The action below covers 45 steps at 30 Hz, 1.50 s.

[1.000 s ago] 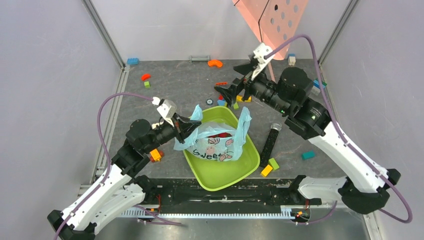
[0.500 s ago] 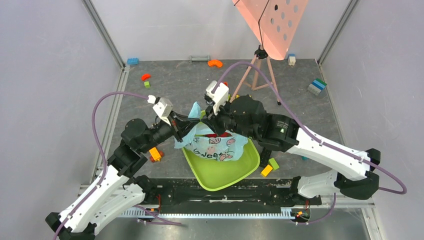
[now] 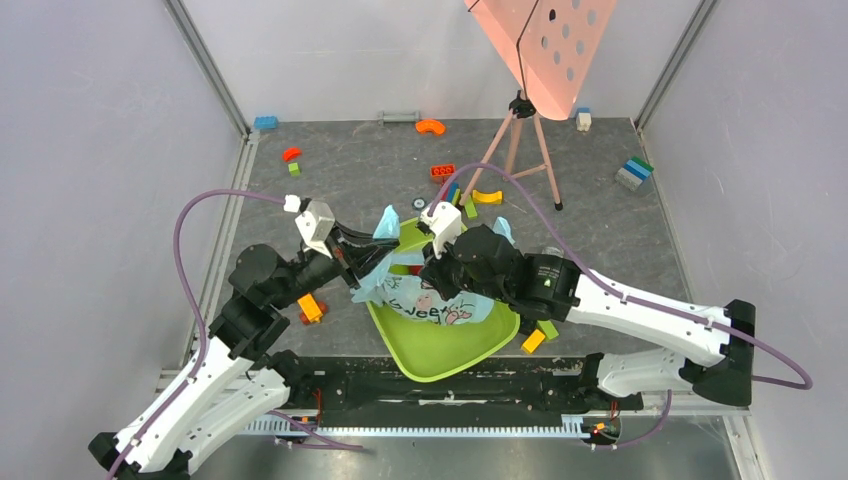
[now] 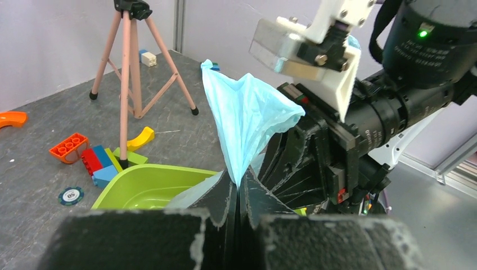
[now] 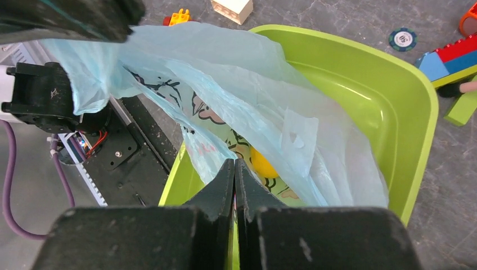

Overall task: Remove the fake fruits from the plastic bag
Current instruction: Adjust the plastic bag in the bin.

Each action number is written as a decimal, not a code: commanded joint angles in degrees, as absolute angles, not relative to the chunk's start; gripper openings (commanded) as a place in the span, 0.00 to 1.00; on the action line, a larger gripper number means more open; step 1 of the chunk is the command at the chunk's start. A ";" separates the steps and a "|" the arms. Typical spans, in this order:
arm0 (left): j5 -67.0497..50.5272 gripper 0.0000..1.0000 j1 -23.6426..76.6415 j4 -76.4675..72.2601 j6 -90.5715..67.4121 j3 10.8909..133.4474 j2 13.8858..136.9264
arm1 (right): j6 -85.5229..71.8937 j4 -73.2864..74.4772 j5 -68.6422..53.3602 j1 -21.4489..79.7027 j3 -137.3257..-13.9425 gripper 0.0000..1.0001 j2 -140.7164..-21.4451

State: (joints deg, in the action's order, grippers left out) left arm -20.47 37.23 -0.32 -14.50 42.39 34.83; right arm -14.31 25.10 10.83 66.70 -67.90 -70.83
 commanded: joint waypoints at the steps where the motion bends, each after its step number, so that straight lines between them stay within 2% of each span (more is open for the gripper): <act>1: -24.93 0.02 37.10 -4.18 -16.37 43.45 34.38 | -17.16 19.88 11.65 67.15 -65.35 0.00 -68.73; 11: -28.10 0.02 37.02 -6.72 -16.35 41.00 32.71 | -18.91 18.90 17.07 67.13 -64.10 0.00 -71.10; 22: -26.54 0.02 37.06 -6.17 -15.43 39.73 31.41 | -18.49 19.21 4.93 68.04 -55.38 0.01 -69.62; 26: -24.08 0.06 37.01 -4.43 -14.85 40.00 31.13 | -20.29 17.22 2.32 69.20 -49.09 0.02 -65.77; 29: -21.97 0.18 37.03 -3.07 -14.94 40.20 31.13 | -22.08 16.05 3.31 69.82 -45.07 0.02 -62.24; 31: -21.07 0.38 37.02 -1.80 -15.10 40.50 31.12 | -23.53 13.62 4.30 69.87 -42.47 0.02 -59.16; 35: -16.85 0.70 37.10 2.35 -15.56 42.47 31.09 | -25.98 8.25 6.33 69.90 -39.38 0.02 -55.72; 40: -5.46 0.99 37.00 21.96 -13.19 54.58 38.79 | -26.21 5.76 7.32 69.90 -40.38 0.01 -56.88; 45: 7.53 1.00 37.03 47.41 -16.18 70.92 52.01 | -24.93 5.02 7.24 69.94 -41.66 0.02 -58.72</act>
State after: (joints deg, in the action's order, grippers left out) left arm -5.32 37.23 25.76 -14.28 61.60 44.77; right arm -24.97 8.49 6.24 69.65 -39.51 -57.65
